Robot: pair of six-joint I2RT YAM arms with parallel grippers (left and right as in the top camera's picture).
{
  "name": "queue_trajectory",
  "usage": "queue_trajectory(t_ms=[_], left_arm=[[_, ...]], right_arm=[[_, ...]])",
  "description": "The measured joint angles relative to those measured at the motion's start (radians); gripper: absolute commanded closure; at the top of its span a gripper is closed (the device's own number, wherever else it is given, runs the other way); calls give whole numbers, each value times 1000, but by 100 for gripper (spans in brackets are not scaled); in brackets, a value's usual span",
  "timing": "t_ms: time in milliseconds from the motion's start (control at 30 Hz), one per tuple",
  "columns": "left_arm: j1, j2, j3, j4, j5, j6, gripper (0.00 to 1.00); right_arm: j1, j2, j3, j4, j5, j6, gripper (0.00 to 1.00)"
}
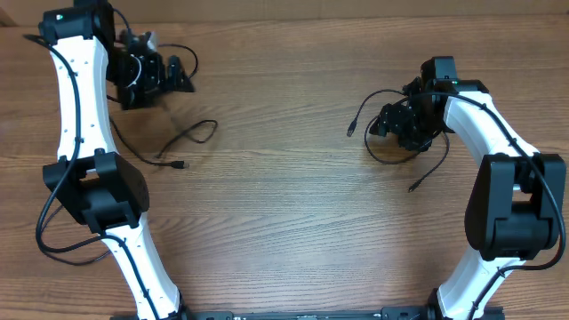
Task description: Untangle cables
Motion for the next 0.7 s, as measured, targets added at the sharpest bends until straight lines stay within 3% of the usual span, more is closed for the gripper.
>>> queue_trajectory(t_ms=[100, 233, 300, 367, 400, 500, 567, 667, 700], left_arm=[[-2, 0, 0, -24, 97, 48, 0], [-2, 0, 0, -28, 80, 43, 0], [-2, 0, 0, -37, 37, 28, 10], [-2, 0, 0, -49, 9, 19, 27], [-2, 0, 0, -53, -1, 16, 56], [-6, 0, 0, -60, -13, 3, 96], [-15, 0, -1, -62, -9, -1, 96], [-40, 0, -1, -53, 31, -3, 96], [-52, 0, -2, -43, 51, -3, 96]], right_arm=[[0, 0, 0, -5, 11, -1, 7], [0, 0, 0, -7, 57, -3, 1], [-2, 0, 0, -8, 79, -3, 1], [-5, 0, 0, -7, 92, -4, 0], [-8, 0, 0, -7, 96, -3, 0], [-21, 0, 0, -5, 112, 2, 2], [-31, 0, 0, -2, 122, 17, 20], [-41, 0, 0, 2, 130, 38, 89], [-44, 0, 0, 1, 132, 42, 96]])
